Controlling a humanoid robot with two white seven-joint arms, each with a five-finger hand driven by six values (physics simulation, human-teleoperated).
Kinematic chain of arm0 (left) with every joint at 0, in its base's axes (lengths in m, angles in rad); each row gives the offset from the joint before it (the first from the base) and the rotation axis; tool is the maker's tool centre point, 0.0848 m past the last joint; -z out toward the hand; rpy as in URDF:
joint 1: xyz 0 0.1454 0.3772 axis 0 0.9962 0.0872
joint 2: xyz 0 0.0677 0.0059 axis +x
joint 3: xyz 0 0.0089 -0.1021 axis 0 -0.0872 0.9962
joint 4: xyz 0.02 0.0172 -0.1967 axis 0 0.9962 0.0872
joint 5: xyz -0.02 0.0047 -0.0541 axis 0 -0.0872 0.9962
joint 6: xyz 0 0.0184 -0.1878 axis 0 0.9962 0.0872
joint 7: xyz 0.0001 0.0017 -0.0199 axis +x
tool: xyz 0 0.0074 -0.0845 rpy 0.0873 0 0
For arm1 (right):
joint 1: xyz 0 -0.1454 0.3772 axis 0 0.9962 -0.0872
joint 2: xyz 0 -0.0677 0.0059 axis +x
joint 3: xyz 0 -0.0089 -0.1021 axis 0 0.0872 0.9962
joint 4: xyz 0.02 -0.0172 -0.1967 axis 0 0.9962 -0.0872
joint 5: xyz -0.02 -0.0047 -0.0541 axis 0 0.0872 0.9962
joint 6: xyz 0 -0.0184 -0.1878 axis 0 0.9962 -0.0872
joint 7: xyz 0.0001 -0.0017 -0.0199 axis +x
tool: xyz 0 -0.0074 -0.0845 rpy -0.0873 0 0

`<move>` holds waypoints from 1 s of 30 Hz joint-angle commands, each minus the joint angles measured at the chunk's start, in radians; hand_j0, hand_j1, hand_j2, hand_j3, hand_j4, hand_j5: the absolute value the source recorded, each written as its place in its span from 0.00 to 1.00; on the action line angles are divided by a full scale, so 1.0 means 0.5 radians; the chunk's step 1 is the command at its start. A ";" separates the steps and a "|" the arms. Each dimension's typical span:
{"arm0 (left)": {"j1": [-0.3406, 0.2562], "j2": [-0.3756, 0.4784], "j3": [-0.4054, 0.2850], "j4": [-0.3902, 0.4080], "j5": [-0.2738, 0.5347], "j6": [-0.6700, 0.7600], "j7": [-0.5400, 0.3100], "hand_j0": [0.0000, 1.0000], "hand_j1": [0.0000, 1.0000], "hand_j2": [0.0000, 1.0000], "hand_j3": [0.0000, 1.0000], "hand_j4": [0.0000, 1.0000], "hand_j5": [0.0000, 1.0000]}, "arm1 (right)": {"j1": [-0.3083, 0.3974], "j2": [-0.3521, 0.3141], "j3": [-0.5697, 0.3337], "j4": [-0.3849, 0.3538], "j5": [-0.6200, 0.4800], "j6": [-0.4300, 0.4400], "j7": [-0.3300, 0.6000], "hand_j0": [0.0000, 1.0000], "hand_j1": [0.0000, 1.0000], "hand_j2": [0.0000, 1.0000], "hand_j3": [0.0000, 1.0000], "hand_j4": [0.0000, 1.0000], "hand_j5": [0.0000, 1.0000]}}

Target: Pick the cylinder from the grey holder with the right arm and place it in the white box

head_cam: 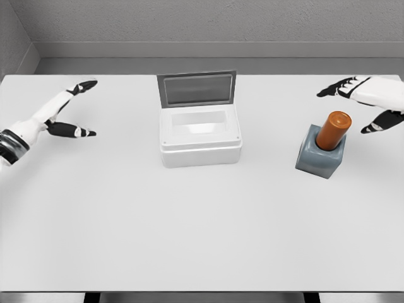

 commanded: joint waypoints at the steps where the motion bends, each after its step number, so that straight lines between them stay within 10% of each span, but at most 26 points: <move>1: 0.000 -0.009 -0.023 0.001 0.157 0.002 -0.083 1.00 1.00 1.00 1.00 1.00 1.00 | 0.000 -0.005 0.001 -0.002 -0.012 0.005 -0.002 1.00 1.00 1.00 1.00 1.00 1.00; 7: 0.006 -0.009 -0.020 -0.002 0.359 0.002 -0.120 1.00 1.00 1.00 1.00 1.00 1.00 | 0.000 -0.002 0.025 0.019 -0.015 0.005 -0.066 1.00 1.00 1.00 1.00 1.00 1.00; 13: -0.021 -0.113 -0.001 -0.002 0.559 0.002 -0.555 1.00 1.00 1.00 1.00 1.00 1.00 | -0.055 -0.042 0.185 0.047 -0.006 0.005 -0.045 1.00 1.00 1.00 1.00 1.00 1.00; 30: -0.347 -0.230 -0.008 0.339 0.310 0.002 -0.694 1.00 1.00 1.00 1.00 1.00 1.00 | -0.319 -0.070 0.437 -0.021 0.000 0.005 -0.045 1.00 1.00 1.00 1.00 1.00 1.00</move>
